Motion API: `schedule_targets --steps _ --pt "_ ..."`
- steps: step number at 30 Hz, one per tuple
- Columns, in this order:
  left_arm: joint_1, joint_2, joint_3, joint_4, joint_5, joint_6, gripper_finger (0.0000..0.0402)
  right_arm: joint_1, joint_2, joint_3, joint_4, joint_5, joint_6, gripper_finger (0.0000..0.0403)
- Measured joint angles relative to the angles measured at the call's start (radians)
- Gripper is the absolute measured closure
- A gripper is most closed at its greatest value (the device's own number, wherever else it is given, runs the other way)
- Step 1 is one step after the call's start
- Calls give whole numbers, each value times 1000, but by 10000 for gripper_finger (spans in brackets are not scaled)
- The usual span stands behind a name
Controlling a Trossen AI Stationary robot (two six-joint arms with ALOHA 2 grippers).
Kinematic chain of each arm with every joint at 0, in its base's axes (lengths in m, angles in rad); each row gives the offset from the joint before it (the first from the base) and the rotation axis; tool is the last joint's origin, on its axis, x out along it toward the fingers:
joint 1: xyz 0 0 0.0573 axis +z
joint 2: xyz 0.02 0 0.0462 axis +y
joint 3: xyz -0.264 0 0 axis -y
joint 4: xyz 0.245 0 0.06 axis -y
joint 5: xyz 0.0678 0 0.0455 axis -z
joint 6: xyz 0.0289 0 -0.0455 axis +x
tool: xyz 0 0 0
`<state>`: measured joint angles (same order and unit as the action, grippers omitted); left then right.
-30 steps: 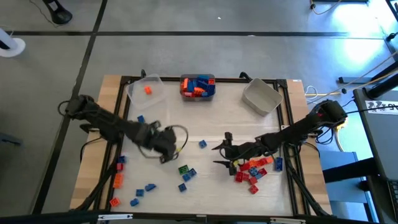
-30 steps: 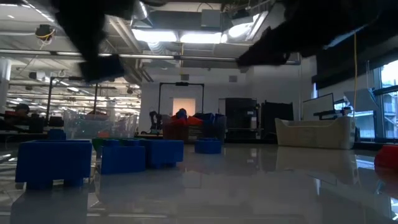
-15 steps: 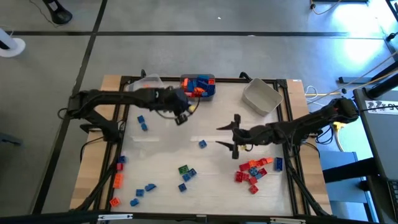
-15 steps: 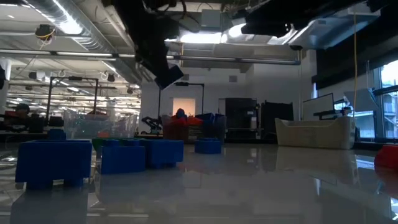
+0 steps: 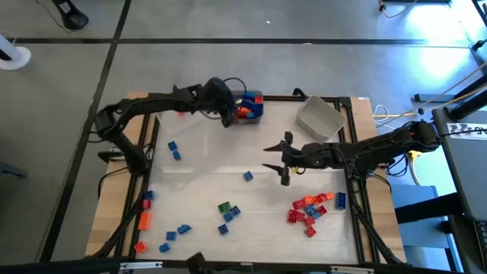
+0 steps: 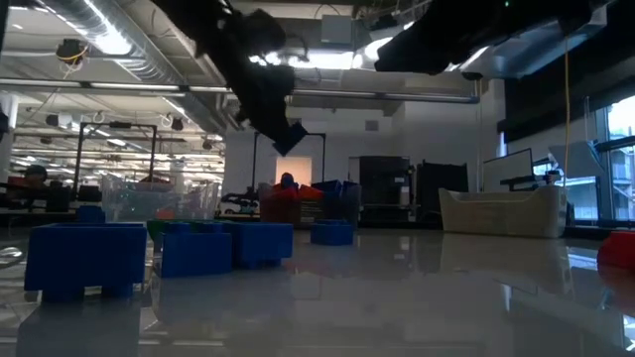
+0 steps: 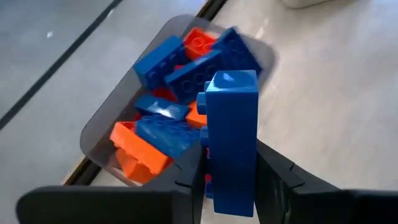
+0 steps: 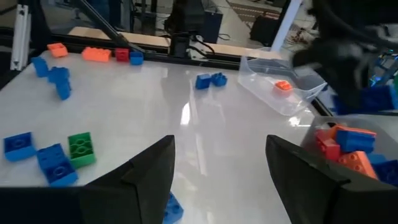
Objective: Sort blocks by size
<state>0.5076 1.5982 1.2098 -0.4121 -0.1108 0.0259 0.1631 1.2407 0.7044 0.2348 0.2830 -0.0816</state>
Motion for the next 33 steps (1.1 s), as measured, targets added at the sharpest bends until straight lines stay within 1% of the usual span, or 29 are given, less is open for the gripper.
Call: schedule_targets --steps 4,8,13,17,23,27,33 --pt "34 103 93 -16 0 0 316 0 0 0 0 -35 7 155" --pt "62 208 202 -80 2 -1 315 0 0 0 -1 -37 6 155" --pt "89 303 292 -87 2 -12 315 0 0 0 -12 -37 6 155" --pt "104 331 303 -105 0 -25 314 0 0 0 -19 -36 6 155" --pt "117 343 302 -104 1 -93 307 0 0 0 -21 -34 5 155" --pt "117 346 302 -107 0 -123 291 0 0 0 -22 -33 5 155" --pt "117 351 300 -112 0 -142 254 0 0 0 -22 -44 5 155"
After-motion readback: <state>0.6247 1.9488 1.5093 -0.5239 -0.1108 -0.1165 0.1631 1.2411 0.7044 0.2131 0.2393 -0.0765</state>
